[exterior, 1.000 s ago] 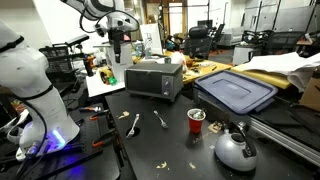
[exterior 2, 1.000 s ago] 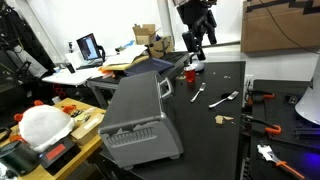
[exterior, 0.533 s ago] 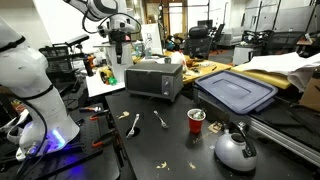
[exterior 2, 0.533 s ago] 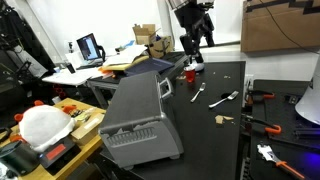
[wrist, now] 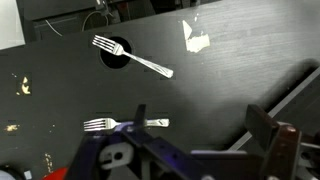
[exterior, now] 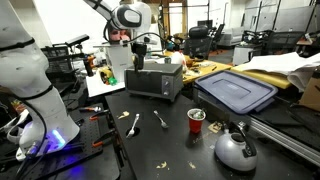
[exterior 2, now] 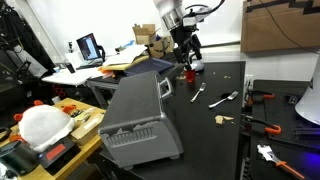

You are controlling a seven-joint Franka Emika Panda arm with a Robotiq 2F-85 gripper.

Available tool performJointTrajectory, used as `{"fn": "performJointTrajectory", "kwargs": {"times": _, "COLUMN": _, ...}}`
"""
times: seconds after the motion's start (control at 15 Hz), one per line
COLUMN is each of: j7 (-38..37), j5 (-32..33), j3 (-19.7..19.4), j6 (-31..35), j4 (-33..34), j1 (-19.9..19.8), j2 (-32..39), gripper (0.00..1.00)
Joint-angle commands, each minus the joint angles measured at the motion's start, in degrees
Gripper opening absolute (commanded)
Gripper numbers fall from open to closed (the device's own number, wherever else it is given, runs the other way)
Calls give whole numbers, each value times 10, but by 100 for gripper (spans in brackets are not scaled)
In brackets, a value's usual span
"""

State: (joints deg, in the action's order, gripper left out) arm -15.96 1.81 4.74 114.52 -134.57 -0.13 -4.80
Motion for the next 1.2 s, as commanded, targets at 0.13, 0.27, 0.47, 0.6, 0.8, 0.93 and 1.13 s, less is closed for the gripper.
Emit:
{"fn": "performJointTrajectory", "kwargs": {"times": 0.13, "j7": 124, "j5": -84, "j3": -59, "j6": 38, "j4": 73, "j1": -28, "j2": 142, "gripper": 100}}
{"fn": "performJointTrajectory", "kwargs": {"times": 0.27, "j7": 154, "j5": -130, "j3": -66, "j6": 30, "j4": 101, "j1": -40, "j2": 182, "gripper": 100}}
{"fn": "performJointTrajectory", "kwargs": {"times": 0.47, "j7": 189, "j5": -203, "j3": -64, "j6": 13, "j4": 148, "j1": -65, "j2": 237, "gripper": 100}}
{"fn": "performJointTrajectory", "kwargs": {"times": 0.6, "j7": 208, "j5": -242, "j3": -60, "j6": 6, "j4": 175, "j1": -79, "j2": 267, "gripper": 100}}
{"fn": "performJointTrajectory", "kwargs": {"times": 0.8, "j7": 231, "j5": -272, "j3": -60, "j6": 8, "j4": 201, "j1": -96, "j2": 304, "gripper": 100}}
{"fn": "performJointTrajectory", "kwargs": {"times": 0.93, "j7": 256, "j5": -276, "j3": -60, "j6": 12, "j4": 209, "j1": -108, "j2": 323, "gripper": 100}}
{"fn": "performJointTrajectory", "kwargs": {"times": 1.13, "j7": 315, "j5": -274, "j3": -56, "j6": 19, "j4": 210, "j1": -128, "j2": 338, "gripper": 100}}
